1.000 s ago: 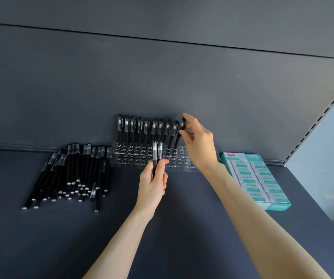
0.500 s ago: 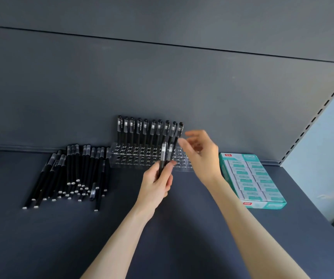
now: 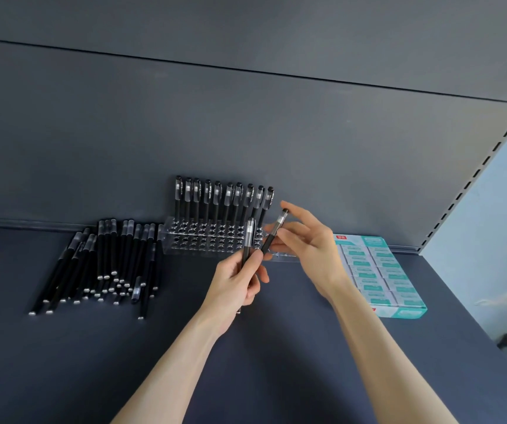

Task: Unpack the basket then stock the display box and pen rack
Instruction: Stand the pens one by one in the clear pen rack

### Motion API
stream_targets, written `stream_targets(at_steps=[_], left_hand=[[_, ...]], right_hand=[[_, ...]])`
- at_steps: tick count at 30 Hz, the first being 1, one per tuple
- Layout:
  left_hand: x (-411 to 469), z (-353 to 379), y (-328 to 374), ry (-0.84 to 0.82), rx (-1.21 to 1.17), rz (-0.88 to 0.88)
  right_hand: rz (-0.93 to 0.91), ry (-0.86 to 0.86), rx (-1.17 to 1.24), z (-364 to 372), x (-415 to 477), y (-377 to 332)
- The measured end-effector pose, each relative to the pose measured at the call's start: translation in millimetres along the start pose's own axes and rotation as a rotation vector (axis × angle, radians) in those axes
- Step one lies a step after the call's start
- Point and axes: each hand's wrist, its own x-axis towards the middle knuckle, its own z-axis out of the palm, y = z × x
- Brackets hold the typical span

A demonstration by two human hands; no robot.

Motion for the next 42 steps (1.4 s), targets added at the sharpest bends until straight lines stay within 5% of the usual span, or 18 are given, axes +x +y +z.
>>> stream_targets(at_steps=[9,34,37,42], left_hand=[[7,-3,-2,0.224,-0.015,-0.009],[5,-1,0,0.204,0.075,-0.006],[2,0,1,0.135,0.116,0.024],[0,5,3,0.037,0.183,0.039]], right_hand=[[-0.248,0.472,-0.317,-7,46,-12],[-0.342,0.414,-0.717,5,50,24],[-0.299,0.434,-0.574,6,36,18],[-0.026,0.086,-0.219,9,11,15]])
